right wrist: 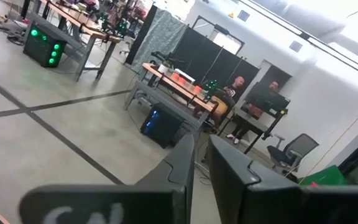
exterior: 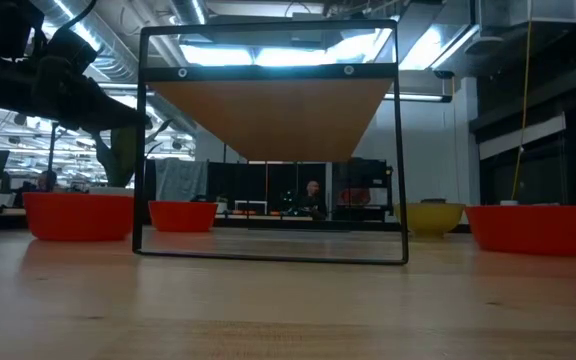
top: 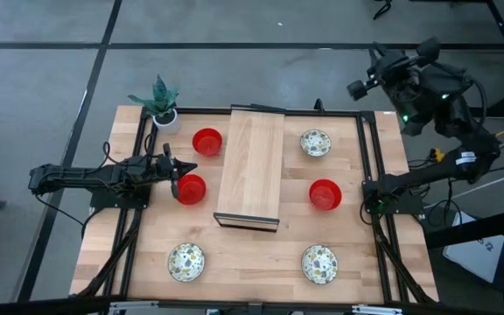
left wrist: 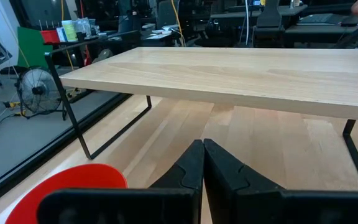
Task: Pick & Place Mini bowls
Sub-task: Put the top white patterned bowl on the shelf
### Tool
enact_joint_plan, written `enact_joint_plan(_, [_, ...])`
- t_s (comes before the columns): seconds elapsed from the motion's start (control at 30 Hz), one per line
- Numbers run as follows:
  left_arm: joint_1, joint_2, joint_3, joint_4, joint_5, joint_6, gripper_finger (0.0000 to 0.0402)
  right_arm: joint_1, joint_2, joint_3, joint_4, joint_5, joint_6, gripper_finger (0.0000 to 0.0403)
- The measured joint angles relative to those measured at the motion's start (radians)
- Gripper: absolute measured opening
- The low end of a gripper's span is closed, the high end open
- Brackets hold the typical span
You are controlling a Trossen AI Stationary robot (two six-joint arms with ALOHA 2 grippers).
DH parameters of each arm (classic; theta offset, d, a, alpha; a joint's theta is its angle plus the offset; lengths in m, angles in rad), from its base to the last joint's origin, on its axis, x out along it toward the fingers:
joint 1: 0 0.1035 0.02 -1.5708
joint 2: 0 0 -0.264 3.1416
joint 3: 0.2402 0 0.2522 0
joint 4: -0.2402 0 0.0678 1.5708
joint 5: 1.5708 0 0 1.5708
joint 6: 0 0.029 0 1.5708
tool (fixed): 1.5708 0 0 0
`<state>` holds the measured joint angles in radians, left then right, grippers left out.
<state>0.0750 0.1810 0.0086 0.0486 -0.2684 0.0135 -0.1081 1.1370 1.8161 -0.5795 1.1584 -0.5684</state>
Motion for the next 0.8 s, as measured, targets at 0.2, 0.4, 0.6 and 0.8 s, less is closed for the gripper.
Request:
enact_joint_plan(0.2, [0.000,0.000,0.000,0.000,0.000,0.000,0.0004,0.000,0.046,0.094,-0.112,0.000,0.089,0.0049])
enact_joint_plan(0.4, [0.000,0.000,0.000,0.000,0.000,0.000,0.0004,0.000,0.078,0.154,-0.281,-0.071,0.259,0.0049])
enact_joint_plan(0.6, [0.000,0.000,0.000,0.000,0.000,0.000,0.0004,-0.047,0.093,0.173,-0.462,-0.211,0.461,0.0045])
enact_joint_plan(0.8, [0.000,0.000,0.000,0.000,0.000,0.000,0.0004,-0.155,0.102,0.173,-0.586,-0.416,0.606,0.0009])
